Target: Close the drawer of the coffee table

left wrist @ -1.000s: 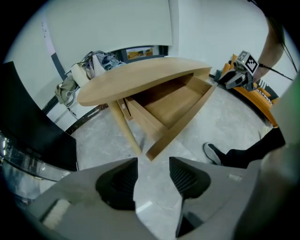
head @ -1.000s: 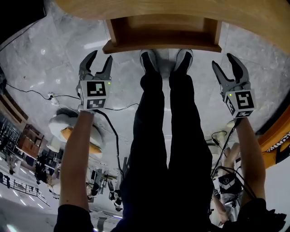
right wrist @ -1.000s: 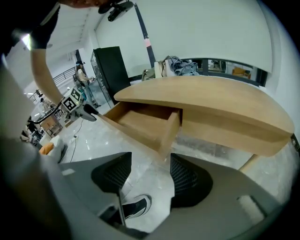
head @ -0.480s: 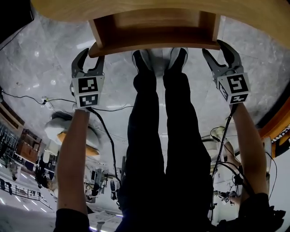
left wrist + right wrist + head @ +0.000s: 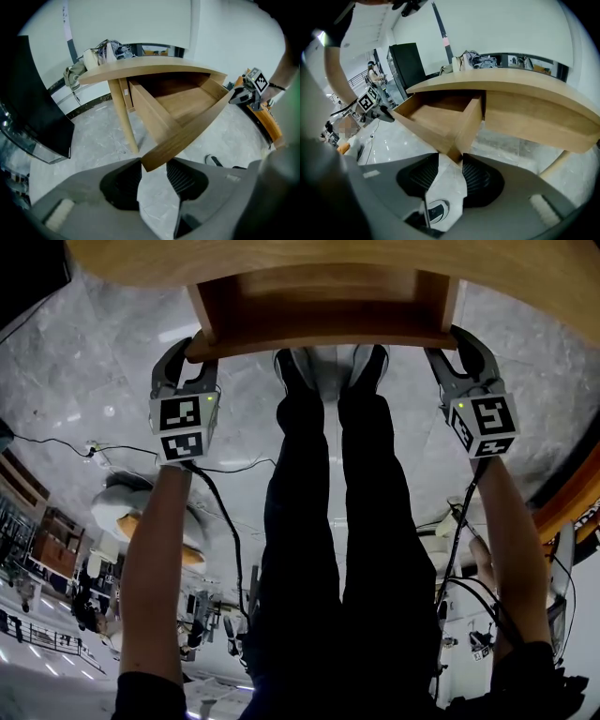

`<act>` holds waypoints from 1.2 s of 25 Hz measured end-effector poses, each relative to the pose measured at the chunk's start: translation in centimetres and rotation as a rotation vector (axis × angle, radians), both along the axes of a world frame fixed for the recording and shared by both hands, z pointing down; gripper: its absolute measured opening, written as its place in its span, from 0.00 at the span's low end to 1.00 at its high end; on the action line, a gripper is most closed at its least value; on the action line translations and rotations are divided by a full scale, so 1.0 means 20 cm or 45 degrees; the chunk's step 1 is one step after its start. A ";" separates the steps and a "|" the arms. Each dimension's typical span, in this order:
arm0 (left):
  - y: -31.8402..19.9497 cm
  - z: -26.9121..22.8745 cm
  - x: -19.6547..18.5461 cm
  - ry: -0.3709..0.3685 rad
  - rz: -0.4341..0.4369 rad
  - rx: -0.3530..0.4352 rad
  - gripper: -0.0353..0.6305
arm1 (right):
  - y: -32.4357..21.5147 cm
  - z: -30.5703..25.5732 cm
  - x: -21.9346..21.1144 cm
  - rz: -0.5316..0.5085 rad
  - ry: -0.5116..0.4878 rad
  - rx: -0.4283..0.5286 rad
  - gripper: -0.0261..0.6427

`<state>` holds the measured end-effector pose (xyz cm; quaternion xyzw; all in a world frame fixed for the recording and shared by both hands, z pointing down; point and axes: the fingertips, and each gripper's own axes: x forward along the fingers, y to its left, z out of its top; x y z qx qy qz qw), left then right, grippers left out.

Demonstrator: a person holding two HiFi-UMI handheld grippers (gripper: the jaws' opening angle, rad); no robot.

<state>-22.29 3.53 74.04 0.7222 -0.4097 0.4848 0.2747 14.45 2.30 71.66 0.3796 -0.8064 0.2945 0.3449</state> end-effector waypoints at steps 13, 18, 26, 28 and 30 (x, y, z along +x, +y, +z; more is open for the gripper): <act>0.01 -0.04 -0.02 0.091 -0.259 -0.064 0.31 | -0.01 -0.04 -0.02 0.025 -0.019 -0.029 0.28; 0.00 -0.07 -0.02 0.104 -0.276 -0.063 0.31 | -0.01 -0.07 -0.01 0.062 -0.046 -0.054 0.28; -0.14 -0.07 -0.02 0.102 -0.331 -0.007 0.30 | -0.14 -0.07 -0.01 0.186 -0.094 -0.030 0.28; -0.17 -0.07 -0.02 0.105 -0.328 0.007 0.30 | -0.17 -0.07 -0.01 0.234 -0.116 -0.026 0.28; -0.19 -0.08 -0.02 0.104 -0.330 0.019 0.30 | -0.20 -0.08 0.00 0.283 -0.143 -0.021 0.28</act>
